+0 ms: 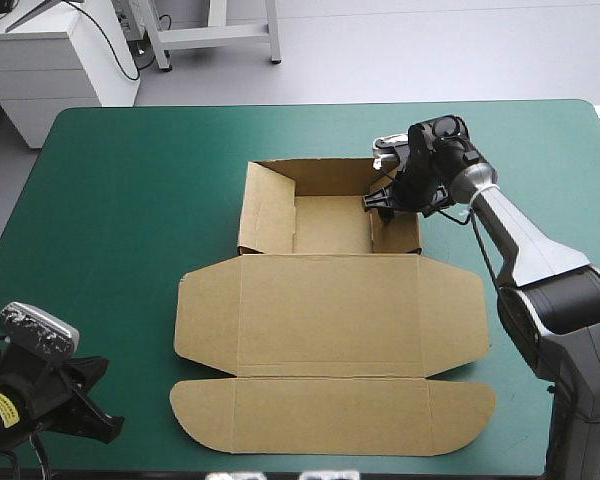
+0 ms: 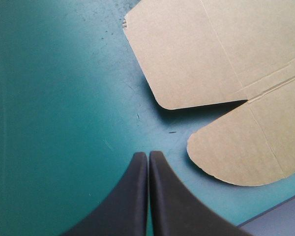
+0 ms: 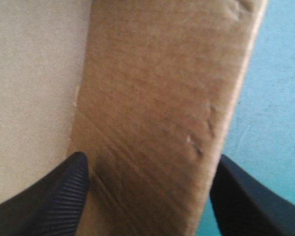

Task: Fold the box

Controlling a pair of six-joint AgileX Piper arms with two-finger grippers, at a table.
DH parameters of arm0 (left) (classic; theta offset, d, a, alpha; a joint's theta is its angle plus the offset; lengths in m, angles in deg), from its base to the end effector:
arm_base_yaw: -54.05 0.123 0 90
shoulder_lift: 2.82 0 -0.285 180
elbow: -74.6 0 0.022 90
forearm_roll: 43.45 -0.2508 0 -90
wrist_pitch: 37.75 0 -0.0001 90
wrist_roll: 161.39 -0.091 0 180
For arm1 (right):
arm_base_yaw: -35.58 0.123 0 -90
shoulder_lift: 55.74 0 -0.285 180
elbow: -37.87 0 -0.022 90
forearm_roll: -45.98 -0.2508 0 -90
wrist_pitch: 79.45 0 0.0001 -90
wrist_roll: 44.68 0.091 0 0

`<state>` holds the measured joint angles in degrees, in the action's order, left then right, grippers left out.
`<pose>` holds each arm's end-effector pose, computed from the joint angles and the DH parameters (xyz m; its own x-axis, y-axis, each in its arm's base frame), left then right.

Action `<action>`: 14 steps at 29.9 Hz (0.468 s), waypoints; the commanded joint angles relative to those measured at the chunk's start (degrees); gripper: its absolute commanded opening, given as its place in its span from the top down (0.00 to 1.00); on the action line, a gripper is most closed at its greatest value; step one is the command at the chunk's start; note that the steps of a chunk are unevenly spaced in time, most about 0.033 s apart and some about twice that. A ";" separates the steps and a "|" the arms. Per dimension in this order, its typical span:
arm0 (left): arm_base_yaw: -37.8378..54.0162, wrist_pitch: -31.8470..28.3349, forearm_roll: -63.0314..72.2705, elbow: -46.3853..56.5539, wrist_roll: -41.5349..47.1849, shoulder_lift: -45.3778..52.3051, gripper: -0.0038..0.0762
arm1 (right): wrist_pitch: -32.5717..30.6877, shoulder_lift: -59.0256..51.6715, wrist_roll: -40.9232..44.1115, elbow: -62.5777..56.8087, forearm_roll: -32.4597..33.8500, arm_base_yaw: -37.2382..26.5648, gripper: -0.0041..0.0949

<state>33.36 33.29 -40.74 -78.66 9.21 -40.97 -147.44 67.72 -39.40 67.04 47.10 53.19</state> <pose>0.0517 -0.0239 0.3600 -0.6079 0.3878 -0.6929 0.4774 0.8758 0.0713 0.4165 0.1305 0.2772 -0.9298 -0.2063 -0.3048 -0.2192 0.9756 0.0086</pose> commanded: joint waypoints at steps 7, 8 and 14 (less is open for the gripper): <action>-0.38 1.78 0.20 -1.15 0.64 -0.39 0.96 | 2.84 -2.46 0.63 1.57 0.66 0.03 0.97; -0.38 1.78 0.20 -1.15 0.64 -0.39 0.96 | 3.14 -2.46 0.63 1.57 0.66 0.03 0.97; -0.38 0.39 0.20 -1.11 0.64 -0.39 0.96 | 3.22 -2.46 -1.56 2.28 5.66 -0.32 0.98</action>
<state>33.36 33.29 -40.74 -78.55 9.21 -40.95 -144.30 68.44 -38.44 67.16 47.18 53.19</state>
